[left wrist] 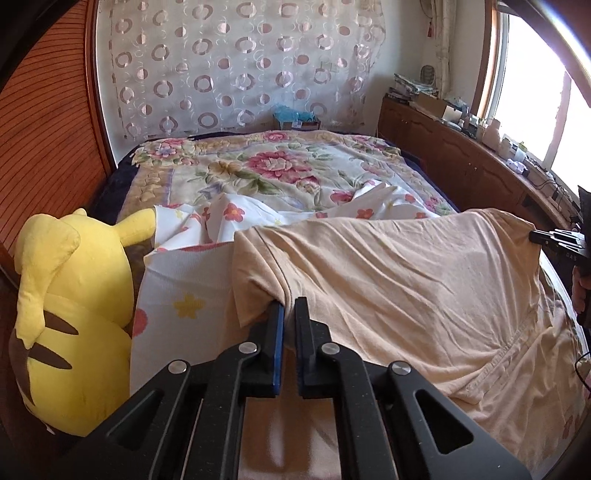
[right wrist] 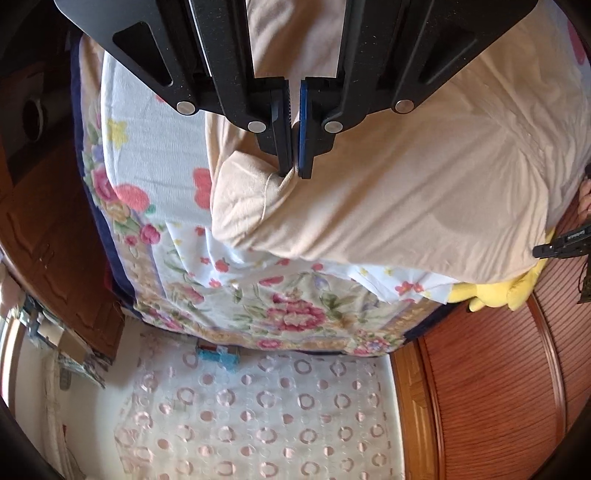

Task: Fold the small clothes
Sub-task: 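Pull the hem with both grippers to straighten the folded shirt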

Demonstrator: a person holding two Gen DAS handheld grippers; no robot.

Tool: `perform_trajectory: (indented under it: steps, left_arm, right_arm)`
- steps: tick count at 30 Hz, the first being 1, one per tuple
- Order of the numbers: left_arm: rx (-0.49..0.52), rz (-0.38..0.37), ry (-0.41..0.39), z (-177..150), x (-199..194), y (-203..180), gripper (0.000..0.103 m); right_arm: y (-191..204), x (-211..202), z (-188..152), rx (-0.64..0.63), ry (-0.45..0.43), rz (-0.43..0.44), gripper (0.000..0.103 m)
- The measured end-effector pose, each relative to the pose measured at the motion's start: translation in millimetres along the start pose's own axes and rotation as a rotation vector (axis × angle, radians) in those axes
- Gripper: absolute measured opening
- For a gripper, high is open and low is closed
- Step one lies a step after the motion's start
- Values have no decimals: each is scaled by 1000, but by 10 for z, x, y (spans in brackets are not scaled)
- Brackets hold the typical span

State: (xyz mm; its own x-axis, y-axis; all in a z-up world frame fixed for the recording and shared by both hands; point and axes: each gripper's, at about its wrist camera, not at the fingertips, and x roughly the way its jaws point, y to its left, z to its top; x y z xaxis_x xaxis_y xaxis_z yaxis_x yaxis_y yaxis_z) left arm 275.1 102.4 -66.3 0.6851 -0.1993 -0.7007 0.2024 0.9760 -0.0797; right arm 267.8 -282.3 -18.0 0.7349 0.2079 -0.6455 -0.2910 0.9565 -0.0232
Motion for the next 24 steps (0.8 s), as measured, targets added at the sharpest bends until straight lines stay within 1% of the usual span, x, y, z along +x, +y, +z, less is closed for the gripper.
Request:
perform_trajectory:
  steps: [4,9,15,18,21,24]
  left_arm:
    - [-27,5,-75,85,-269,23,6]
    - [-29,-6,-128,89,-548,-17,6]
    - [-37,-5,-187,-9,-925,-28,5]
    - [-44,-3,-204,-87,-1101,-12,5]
    - [-49,-9,-212,-231,-1265,-25,5]
    - [-46,-1,-217,-437,-1423,-47,6]
  right_arm:
    - [24,-270,27,-12,-71,5,3]
    - [8,-628,-47,1,-141,10,2]
    - [69,-1007,-293,19,-198,9,2]
    - [113,-1240,-455,17,-222,9,2]
    - [147,-1421,-623,21,-238,15,2]
    - [188,-1613,-875,24,-242,22,2]
